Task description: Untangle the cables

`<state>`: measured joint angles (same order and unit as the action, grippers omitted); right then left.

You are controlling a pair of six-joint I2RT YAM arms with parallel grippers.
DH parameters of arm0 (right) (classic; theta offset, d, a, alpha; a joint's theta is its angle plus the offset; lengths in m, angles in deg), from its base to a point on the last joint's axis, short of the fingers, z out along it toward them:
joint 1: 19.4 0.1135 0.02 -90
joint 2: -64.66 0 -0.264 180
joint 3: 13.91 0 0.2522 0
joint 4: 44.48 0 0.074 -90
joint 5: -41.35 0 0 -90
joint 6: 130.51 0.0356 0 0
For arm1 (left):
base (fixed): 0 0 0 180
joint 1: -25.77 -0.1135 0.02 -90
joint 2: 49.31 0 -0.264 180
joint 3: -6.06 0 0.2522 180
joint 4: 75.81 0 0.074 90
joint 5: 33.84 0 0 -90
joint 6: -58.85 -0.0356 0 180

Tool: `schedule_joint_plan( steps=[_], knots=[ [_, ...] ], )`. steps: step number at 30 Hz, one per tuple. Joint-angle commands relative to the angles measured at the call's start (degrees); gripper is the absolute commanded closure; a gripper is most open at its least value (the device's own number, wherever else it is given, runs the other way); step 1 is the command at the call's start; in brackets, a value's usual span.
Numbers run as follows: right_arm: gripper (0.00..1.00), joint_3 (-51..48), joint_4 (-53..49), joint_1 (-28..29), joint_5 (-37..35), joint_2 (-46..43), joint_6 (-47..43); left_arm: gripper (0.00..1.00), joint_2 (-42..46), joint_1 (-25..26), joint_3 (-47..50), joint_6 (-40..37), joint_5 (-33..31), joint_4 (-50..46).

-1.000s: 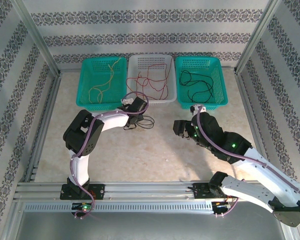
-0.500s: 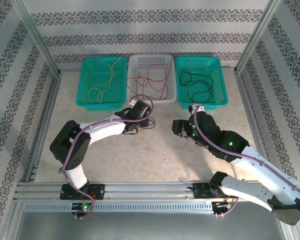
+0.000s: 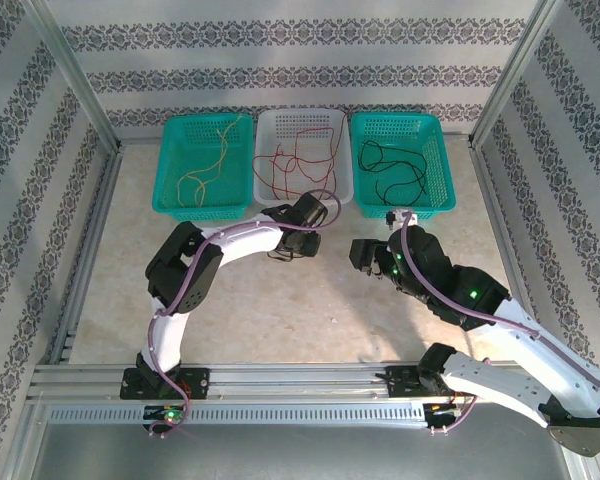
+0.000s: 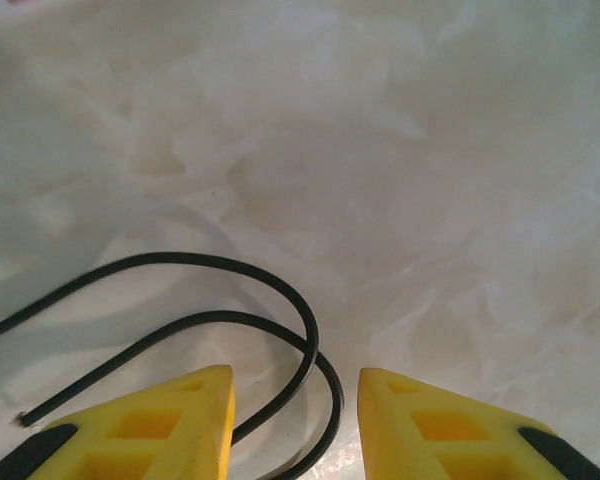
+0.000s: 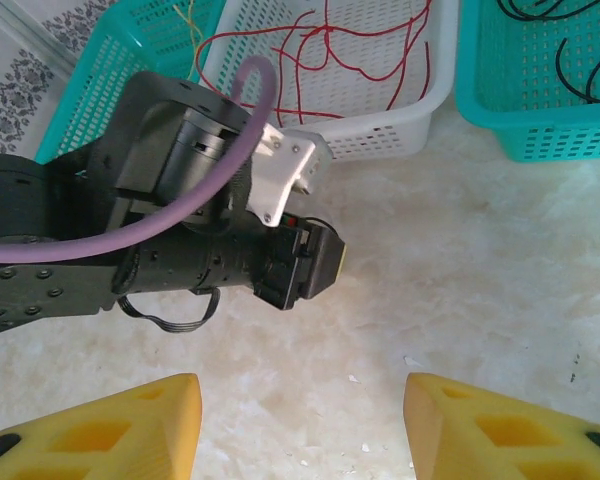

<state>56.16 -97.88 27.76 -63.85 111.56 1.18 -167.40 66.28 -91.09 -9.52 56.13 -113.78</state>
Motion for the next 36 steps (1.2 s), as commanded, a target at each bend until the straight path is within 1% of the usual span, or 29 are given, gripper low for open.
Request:
schedule_joint_plan(
  steps=[1, 4, 6, 8, 10, 11, 13, 16, 19, 21, 24, 27, 28, 29, 32, 36],
  knots=[
    [0.44, 0.6, -1.0, 0.7, -1.6, -0.6, 0.6, 0.63, -2.3, 0.6, -3.8, -2.8, 1.0, -6.4],
    [0.44, 0.6, -1.1, 0.7, -1.6, -0.7, 0.7, 0.63, -4.6, 0.6, -6.6, -2.6, 0.5, -9.2],
    [0.44, 0.8, -1.5, 0.7, -1.7, -1.0, 0.7, 0.66, -6.1, 0.6, -8.4, -2.5, 0.5, -10.9],
    [0.44, 0.8, -1.9, 0.8, -2.0, -1.5, 0.7, 0.76, -7.8, 0.6, -10.2, -2.5, 0.8, -12.9],
    [0.44, 0.9, -2.2, 0.7, -2.3, -2.1, 0.7, 0.90, -8.0, 0.6, -10.8, -2.3, 1.1, -13.6],
    [0.44, 0.9, -2.3, 0.7, -2.4, -2.3, 0.6, 0.94, -7.5, 0.6, -10.7, -2.1, 1.3, -13.6],
    [0.44, 1.0, -2.7, 0.7, -2.6, -2.6, 0.5, 1.00, -5.3, 0.6, -9.1, -1.2, 2.1, -12.6],
    [0.43, 1.6, -3.2, 0.7, -3.0, -2.6, 0.2, 1.00, 1.7, 0.6, -4.3, 1.4, 5.1, -8.2],
    [0.42, 2.5, -3.2, 0.7, -2.9, -2.2, -0.2, 1.00, 11.0, 0.6, 1.8, 4.2, 10.3, -1.5],
    [0.42, 3.5, -2.8, 0.6, -2.3, -1.6, -0.5, 1.00, 17.3, 0.6, 6.2, 6.0, 14.5, 4.5],
    [0.41, 5.6, -2.1, 0.3, -0.2, 0.2, -0.9, 1.00, 25.9, 0.3, 12.9, 9.1, 22.7, 15.2],
    [0.40, 8.7, -0.6, -0.6, 4.5, 3.2, -1.3, 1.00, 32.5, -1.0, 19.2, 13.6, 32.4, 27.7],
    [0.40, 10.1, 0.1, -0.9, 6.7, 4.4, -1.6, 1.00, 34.5, -1.8, 21.8, 16.0, 36.7, 33.7],
    [0.40, 11.6, 0.6, -1.2, 8.5, 5.7, -1.9, 1.00, 36.1, -2.7, 24.9, 19.1, 40.8, 42.2],
    [0.39, 15.6, 2.7, -2.3, 14.2, 8.4, -2.0, 1.00, 38.0, -6.7, 31.8, 30.2, 48.4, 63.7],
    [0.37, 19.2, 5.0, -3.8, 19.1, 10.7, -1.1, 1.00, 35.4, -12.1, 36.9, 46.9, 53.6, 89.9]
  ],
)
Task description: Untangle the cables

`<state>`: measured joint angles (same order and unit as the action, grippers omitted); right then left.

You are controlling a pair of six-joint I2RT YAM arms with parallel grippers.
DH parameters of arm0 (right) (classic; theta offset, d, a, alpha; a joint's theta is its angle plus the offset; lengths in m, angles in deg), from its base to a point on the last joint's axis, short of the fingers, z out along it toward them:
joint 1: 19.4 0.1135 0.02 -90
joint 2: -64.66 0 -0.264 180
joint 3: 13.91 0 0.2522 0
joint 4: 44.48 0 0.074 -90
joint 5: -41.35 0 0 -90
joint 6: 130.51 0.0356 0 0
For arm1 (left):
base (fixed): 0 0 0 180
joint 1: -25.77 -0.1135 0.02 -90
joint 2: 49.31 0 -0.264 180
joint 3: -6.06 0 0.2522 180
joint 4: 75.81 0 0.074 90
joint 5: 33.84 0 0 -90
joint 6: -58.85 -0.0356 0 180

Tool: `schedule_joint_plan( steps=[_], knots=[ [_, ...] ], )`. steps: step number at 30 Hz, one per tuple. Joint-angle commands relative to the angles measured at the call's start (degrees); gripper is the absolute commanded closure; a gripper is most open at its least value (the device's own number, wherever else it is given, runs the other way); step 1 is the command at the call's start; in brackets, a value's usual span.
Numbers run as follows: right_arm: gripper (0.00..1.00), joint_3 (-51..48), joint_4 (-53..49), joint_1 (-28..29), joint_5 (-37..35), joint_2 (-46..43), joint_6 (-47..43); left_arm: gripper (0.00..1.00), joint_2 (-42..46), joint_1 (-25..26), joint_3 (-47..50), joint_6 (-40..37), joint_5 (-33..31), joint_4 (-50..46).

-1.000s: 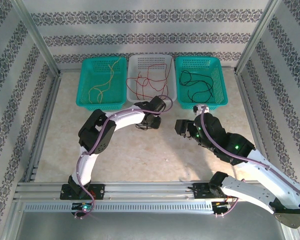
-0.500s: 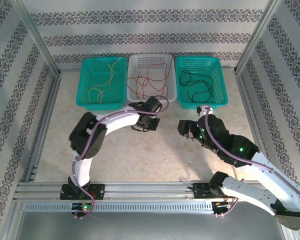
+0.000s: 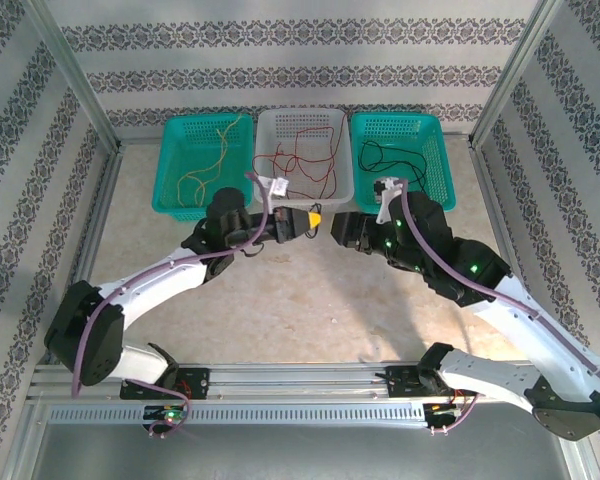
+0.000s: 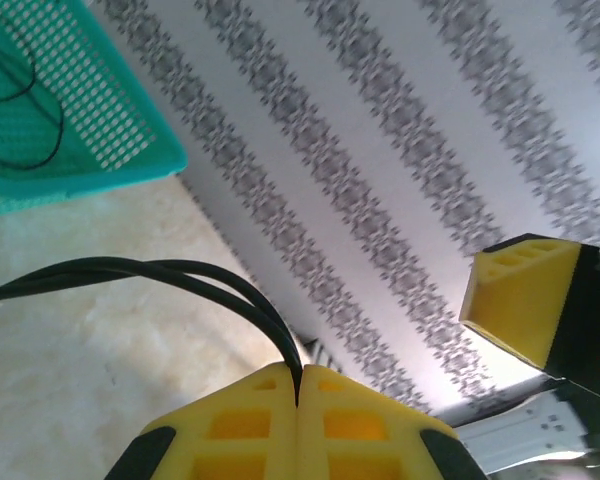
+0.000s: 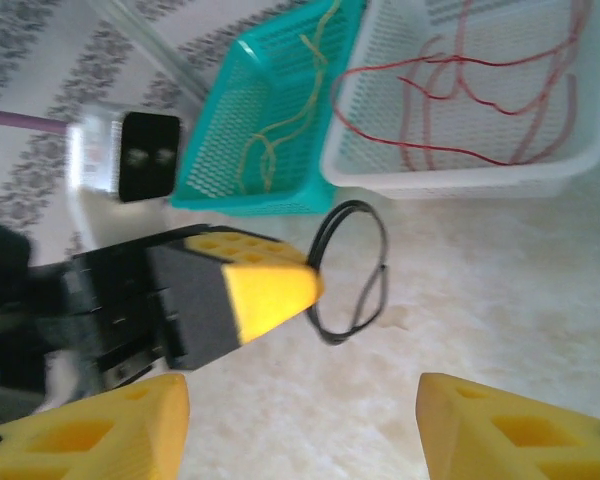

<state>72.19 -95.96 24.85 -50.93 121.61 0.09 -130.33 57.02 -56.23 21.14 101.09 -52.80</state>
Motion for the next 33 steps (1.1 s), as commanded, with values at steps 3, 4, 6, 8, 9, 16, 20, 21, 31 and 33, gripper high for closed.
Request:
schedule_joint_plan(
  steps=[3, 4, 6, 8, 9, 16, 20, 21, 31, 33],
  knots=[
    [0.37, 5.0, 3.1, -1.8, 7.7, 2.3, 0.2, 1.00, -5.2, -5.1, 2.2, 28.6, 10.5, 45.1],
    [0.37, 5.3, 2.9, -2.2, 8.0, 2.9, 0.3, 1.00, -5.2, -5.3, 1.8, 29.1, 11.2, 45.0],
    [0.37, 5.2, 3.0, -2.8, 8.3, 3.5, 0.2, 1.00, -3.9, -5.4, 1.9, 29.1, 10.2, 44.6],
    [0.37, 4.3, 3.0, -3.3, 8.0, 3.8, -0.2, 1.00, -2.1, -6.3, 2.8, 29.8, 6.4, 42.3],
    [0.37, 3.5, 3.3, -3.6, 7.8, 3.7, -0.3, 1.00, -1.6, -6.6, 2.9, 30.5, 4.8, 42.4],
    [0.38, -8.0, 16.0, -14.1, 21.9, 2.2, 10.3, 1.00, 1.5, -5.5, -2.0, 33.9, 6.6, 45.2],
    [0.38, -7.3, 20.4, -15.0, 26.2, 4.4, 13.6, 1.00, 4.5, -5.2, -2.8, 32.9, 7.5, 45.2],
    [0.38, -7.3, 21.9, -14.5, 27.0, 5.1, 14.9, 1.00, 5.0, -5.1, -2.6, 32.3, 7.5, 45.2],
    [0.44, -14.8, 40.4, -6.2, 21.9, 5.5, 27.7, 1.00, 6.3, -4.7, -2.3, 29.7, 7.9, 45.2],
    [0.45, -15.7, 43.3, -4.5, 19.6, 5.1, 29.0, 1.00, 6.4, -4.5, -2.2, 29.5, 8.1, 45.2]
  ],
)
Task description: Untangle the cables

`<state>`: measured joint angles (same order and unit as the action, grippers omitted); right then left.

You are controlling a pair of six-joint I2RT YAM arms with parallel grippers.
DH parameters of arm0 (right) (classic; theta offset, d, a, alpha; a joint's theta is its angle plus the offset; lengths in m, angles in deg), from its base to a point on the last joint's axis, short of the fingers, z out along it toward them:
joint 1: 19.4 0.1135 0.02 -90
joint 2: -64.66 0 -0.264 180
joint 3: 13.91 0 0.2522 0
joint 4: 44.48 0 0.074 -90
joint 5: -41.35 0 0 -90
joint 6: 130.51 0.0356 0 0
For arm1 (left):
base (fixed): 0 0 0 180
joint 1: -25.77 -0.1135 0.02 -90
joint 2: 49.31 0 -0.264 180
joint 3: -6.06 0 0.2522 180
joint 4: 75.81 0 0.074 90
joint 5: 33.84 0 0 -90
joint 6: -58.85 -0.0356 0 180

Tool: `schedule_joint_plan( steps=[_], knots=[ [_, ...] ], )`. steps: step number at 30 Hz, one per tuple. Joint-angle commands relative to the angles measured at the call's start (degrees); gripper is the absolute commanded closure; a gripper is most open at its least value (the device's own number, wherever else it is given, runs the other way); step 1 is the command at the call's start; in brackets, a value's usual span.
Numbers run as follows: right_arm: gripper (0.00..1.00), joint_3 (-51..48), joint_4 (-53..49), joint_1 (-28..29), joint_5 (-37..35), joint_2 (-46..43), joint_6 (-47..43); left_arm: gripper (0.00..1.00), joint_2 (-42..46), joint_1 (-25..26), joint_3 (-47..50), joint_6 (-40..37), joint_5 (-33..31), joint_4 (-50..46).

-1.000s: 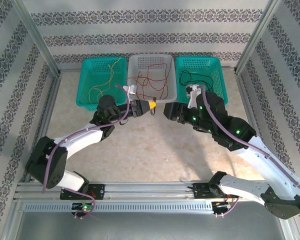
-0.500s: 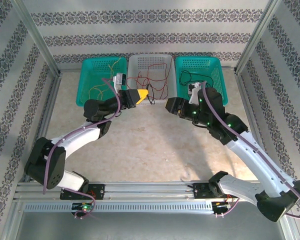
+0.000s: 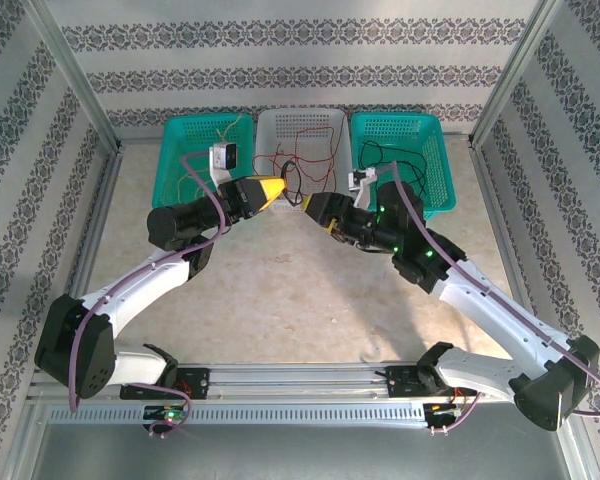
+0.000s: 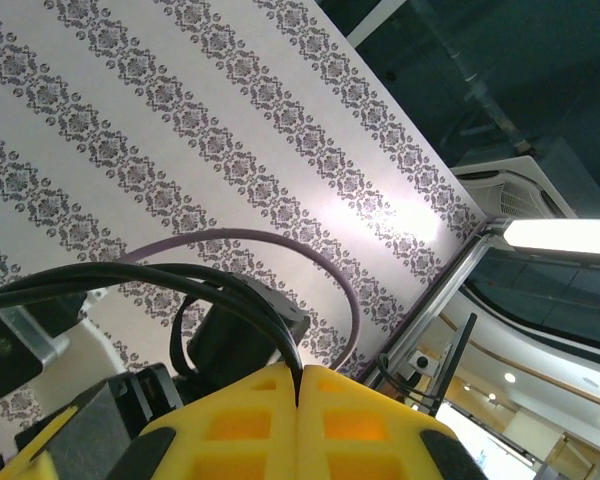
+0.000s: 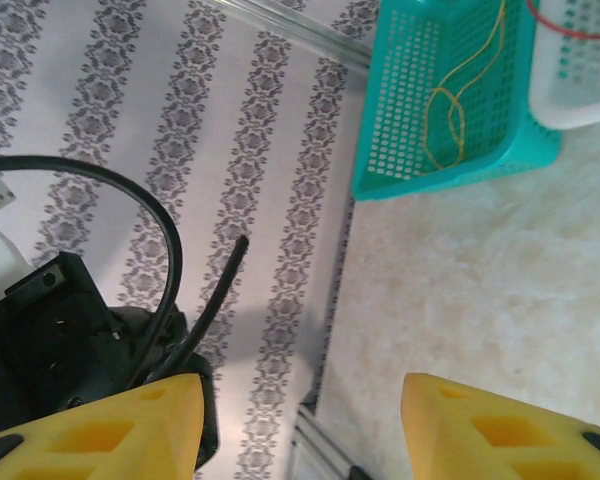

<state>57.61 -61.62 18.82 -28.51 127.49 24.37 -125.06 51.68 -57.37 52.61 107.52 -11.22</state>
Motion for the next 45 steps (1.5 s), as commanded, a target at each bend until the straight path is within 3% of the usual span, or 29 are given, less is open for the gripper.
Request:
schedule_joint_plan(
  steps=[1, 8, 16, 25, 30, 35, 45],
  knots=[
    [0.45, -1.4, 9.8, 2.2, -3.9, -1.1, 4.8, 1.00, 1.3, 1.0, -1.1, -2.1, 1.8, 3.7],
    [0.43, -6.0, 14.0, 3.9, -12.3, -4.7, 8.9, 1.00, 2.2, 1.1, 0.4, -3.8, 1.1, 3.7],
    [0.48, -4.6, 17.9, 5.3, -11.0, -1.6, 11.1, 1.00, 2.9, 1.1, 0.3, -5.1, 0.6, 3.7],
    [0.63, -4.3, 21.9, 6.2, -10.0, 0.5, 12.2, 1.00, 3.4, 1.2, 1.3, -5.8, 0.5, 3.7],
    [0.48, -3.6, 20.9, 6.0, -10.2, -0.9, 9.5, 1.00, 3.3, 1.2, 1.6, -6.0, 0.5, 3.7],
    [0.47, 2.4, 6.3, 3.4, -9.3, -2.0, 0.9, 1.00, 2.1, 1.3, 0.7, -4.0, 1.2, 3.7],
    [0.38, 10.6, -0.8, 0.8, 0.0, 7.3, -8.8, 1.00, 2.0, 1.7, 0.1, -2.8, 2.4, 3.7]
  ],
)
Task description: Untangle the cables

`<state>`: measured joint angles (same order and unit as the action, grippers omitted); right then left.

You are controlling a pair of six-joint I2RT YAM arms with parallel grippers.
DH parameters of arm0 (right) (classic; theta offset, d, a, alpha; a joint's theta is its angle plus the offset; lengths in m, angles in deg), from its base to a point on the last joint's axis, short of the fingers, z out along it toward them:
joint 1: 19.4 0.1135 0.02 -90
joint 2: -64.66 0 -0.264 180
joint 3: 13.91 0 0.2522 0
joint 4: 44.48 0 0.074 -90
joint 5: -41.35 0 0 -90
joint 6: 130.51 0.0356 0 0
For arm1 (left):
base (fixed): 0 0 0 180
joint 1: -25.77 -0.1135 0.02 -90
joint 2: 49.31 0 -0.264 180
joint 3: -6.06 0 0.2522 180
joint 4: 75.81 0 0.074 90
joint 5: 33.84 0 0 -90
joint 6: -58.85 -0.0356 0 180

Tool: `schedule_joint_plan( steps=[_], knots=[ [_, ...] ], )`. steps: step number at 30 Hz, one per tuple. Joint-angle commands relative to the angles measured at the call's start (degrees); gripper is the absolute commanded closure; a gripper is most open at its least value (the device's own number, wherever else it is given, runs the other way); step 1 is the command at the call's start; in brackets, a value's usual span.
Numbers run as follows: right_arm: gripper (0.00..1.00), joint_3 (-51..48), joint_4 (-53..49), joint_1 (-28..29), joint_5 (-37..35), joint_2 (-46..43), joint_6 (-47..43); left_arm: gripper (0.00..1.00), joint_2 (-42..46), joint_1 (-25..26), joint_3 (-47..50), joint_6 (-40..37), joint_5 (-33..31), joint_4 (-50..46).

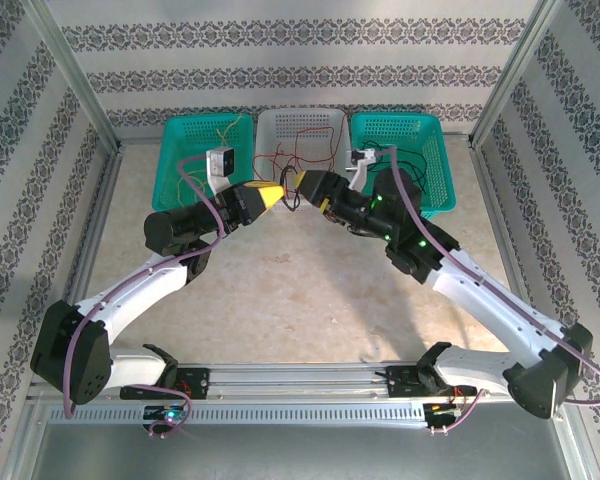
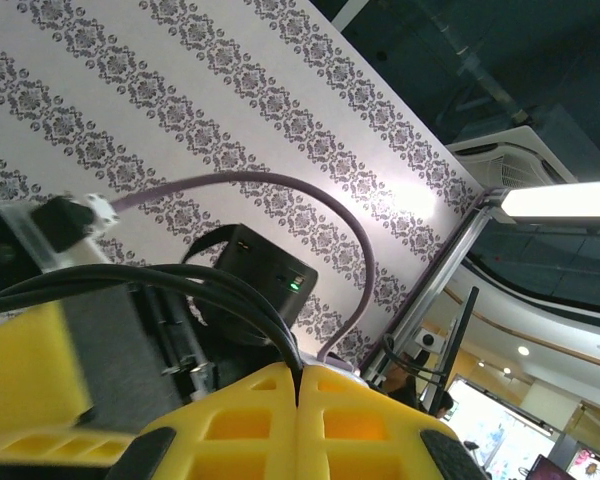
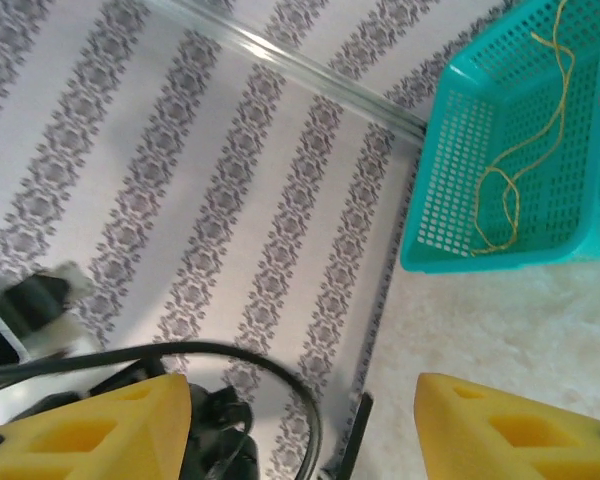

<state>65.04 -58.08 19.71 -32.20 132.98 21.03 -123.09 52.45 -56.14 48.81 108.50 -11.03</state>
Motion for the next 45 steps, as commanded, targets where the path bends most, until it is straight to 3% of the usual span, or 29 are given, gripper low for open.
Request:
schedule_joint_plan(
  steps=[1, 3, 6, 8, 9, 12, 14, 17, 19, 28, 34, 41, 43, 45],
  knots=[
    [0.39, 3.9, -5.1, -0.1, 3.7, 2.4, -5.8, 1.00, 0.1, 0.9, -1.2, 1.1, 1.5, 3.5],
    [0.47, 4.6, -5.2, -0.3, 3.9, 3.4, -6.2, 1.00, 0.0, 0.9, -1.2, 1.2, 1.5, 3.5],
    [0.81, 5.3, -5.8, -1.3, 4.0, 3.6, -6.6, 1.00, -0.4, 0.9, -1.1, 0.9, 1.6, 3.5],
    [0.94, 5.1, -9.2, -3.1, 0.8, 1.7, -7.0, 1.00, -0.7, 0.0, 0.1, 0.0, 1.5, 2.8],
    [1.00, 4.7, -11.1, -4.8, -0.7, 0.3, -7.2, 0.88, -0.5, -1.7, 1.5, -0.6, 1.0, 0.5],
    [1.00, 6.8, -18.6, -7.1, -3.8, -2.6, -11.9, 0.49, 4.0, -8.4, 7.8, -7.1, -4.3, -16.8],
    [1.00, 11.2, -25.7, -6.0, -6.1, -1.8, -16.3, 0.43, 9.2, -9.9, 9.0, -17.5, -7.0, -32.7],
    [1.00, 17.0, -35.5, -4.0, -10.4, 0.7, -21.5, 0.36, 15.8, -7.8, 3.2, -36.8, -12.0, -58.6],
    [1.00, 20.4, -41.3, -2.7, -14.6, 2.5, -23.9, 0.33, 17.9, -7.4, 0.9, -40.5, -14.0, -62.6],
    [1.00, 27.1, -48.9, 1.5, -21.4, 6.4, -28.5, 0.36, 14.3, -2.9, -6.8, -41.5, -7.0, -59.4],
    [1.00, 27.5, -49.2, 2.5, -22.0, 7.7, -29.2, 0.37, 12.0, 2.8, -11.8, -45.4, -4.6, -65.3],
    [1.00, 27.7, -48.7, 4.3, -23.1, 9.2, -29.3, 0.37, 7.9, 7.6, -12.2, -44.8, -1.0, -62.6],
    [1.00, 27.8, -48.6, 4.9, -23.5, 9.4, -29.3, 0.45, 7.2, 7.8, -13.2, -47.5, -4.9, -67.1],
    [1.00, 27.8, -48.5, 5.3, -23.6, 9.4, -29.3, 0.60, 6.6, 7.8, -14.3, -49.9, -8.5, -71.3]
  ],
)
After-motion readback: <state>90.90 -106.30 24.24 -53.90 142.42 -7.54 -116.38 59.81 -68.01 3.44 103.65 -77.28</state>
